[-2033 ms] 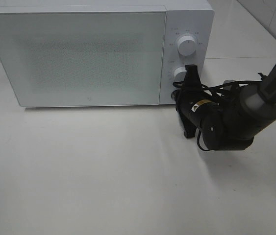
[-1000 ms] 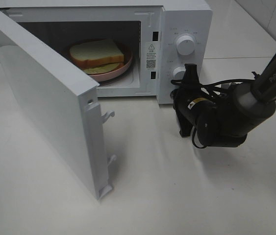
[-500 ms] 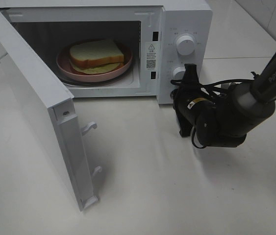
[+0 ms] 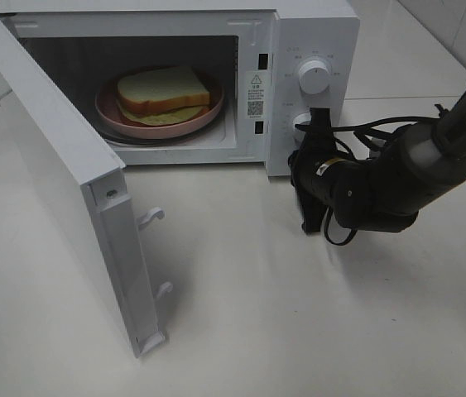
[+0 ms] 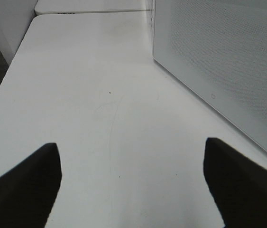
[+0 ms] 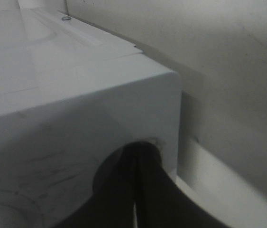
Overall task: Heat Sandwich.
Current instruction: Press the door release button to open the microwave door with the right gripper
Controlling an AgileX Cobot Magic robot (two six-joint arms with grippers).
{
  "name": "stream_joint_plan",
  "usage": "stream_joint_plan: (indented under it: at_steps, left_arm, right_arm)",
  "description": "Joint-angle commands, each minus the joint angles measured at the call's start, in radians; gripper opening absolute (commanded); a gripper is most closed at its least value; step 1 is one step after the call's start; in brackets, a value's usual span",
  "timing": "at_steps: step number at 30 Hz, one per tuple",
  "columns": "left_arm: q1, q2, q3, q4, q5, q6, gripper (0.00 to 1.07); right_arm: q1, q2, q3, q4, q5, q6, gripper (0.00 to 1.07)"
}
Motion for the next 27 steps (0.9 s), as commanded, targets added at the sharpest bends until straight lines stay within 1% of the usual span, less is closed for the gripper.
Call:
stream_joint_plan:
  at_steps: [1, 8, 15, 18, 25, 27]
  left_arm:
    - [0.001, -0.017, 0.003, -0.009, -0.012, -0.003, 0.76]
    - [0.001, -0.017, 0.003, -0.009, -0.012, -0.003, 0.76]
    - [0.001, -0.017, 0.003, -0.009, -0.012, -0.003, 0.76]
    - [0.001, -0.017, 0.003, -0.009, -0.012, -0.003, 0.76]
    - [0.001, -0.017, 0.003, -0.009, -0.012, -0.003, 0.76]
    - [0.001, -0.017, 0.003, -0.009, -0.012, -0.003, 0.76]
  right_arm:
    - [-0.026, 0.000, -0.038, -0.082, -0.240, -0.025, 0.00]
    - [-0.026, -0.054, 0.040, -0.078, -0.202, -0.025, 0.00]
    - [-0.026, -0.100, 0.077, -0.086, -0.159, -0.025, 0.00]
    - [-0.026, -0.144, 0.099, -0.086, -0.077, -0.025, 0.00]
    - [-0.026, -0.196, 0.139, -0.093, -0.016, -0.059, 0.00]
    - [-0.026, -0.225, 0.160, -0.115, 0.028, -0.091, 0.00]
